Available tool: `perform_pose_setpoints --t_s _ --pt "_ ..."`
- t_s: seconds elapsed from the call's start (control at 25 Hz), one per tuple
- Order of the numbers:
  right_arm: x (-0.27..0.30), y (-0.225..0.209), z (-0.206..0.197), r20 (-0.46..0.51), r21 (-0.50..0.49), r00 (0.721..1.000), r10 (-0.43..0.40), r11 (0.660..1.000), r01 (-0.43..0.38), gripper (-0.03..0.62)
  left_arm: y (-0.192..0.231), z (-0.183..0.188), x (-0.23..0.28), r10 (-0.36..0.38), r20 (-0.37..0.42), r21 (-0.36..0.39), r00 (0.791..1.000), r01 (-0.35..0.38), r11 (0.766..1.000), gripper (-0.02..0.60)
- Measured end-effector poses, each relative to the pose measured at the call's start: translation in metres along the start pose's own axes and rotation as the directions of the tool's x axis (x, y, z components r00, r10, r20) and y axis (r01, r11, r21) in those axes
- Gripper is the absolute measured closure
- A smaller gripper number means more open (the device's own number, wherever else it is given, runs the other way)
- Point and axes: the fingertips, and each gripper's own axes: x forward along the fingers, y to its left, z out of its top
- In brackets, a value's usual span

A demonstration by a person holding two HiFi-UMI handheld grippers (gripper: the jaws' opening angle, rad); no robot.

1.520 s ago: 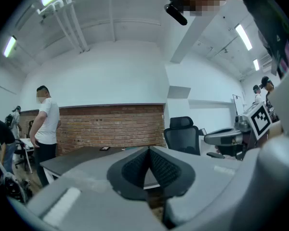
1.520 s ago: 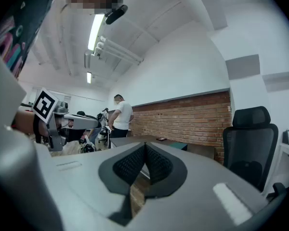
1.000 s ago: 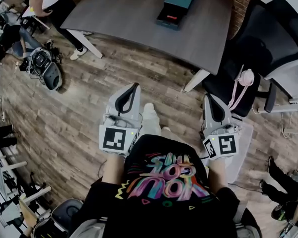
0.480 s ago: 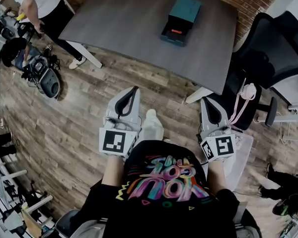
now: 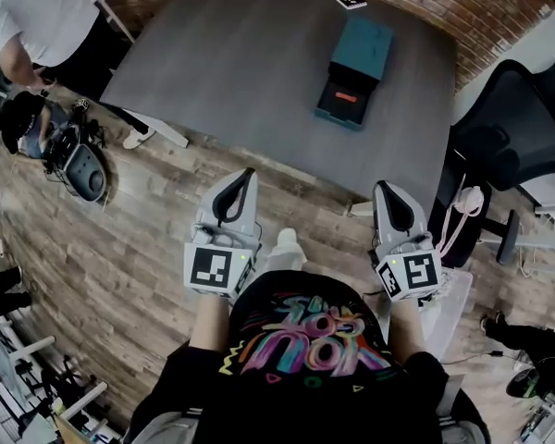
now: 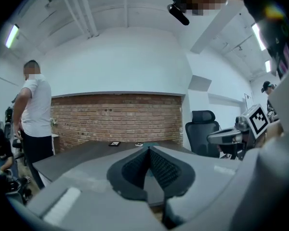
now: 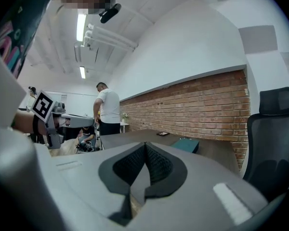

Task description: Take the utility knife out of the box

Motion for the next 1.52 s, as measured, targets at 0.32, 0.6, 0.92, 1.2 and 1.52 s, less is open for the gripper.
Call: perform_pose_setpoints --t_s 0.32,0.6,0.92,1.2,1.52 --pt "0.04 -0.001 -0.004 -0.035 0.019 0.998 -0.058 0.998 0.059 0.595 0.041 -0.009 0.031 -0.037 -0.021 -0.011 0.999 0.036 0.999 0.58" --pt "0.033 -0.005 -0.016 -0.098 0.043 0.99 -0.102 0.993 0.107 0.595 0.043 -0.015 0.049 -0.083 -0.046 -0.044 0.996 0.081 0.996 0.58" --pt "0.065 -0.032 -0.019 -0.104 0.043 0.989 -0.105 0.993 0.11 0.595 0.046 -0.02 0.093 -0.105 -0.061 -0.055 0.993 0.102 0.993 0.58" --pt "0.108 -0.07 -0.01 -0.09 0.044 0.991 -0.101 0.993 0.105 0.595 0.055 -0.005 0.148 -0.107 -0.051 -0.048 0.993 0.105 0.993 0.58" --pt "0.157 -0.128 0.014 -0.047 0.039 0.993 -0.107 0.993 0.108 0.595 0.054 0.023 0.227 -0.145 -0.031 -0.004 0.989 0.145 0.989 0.58"
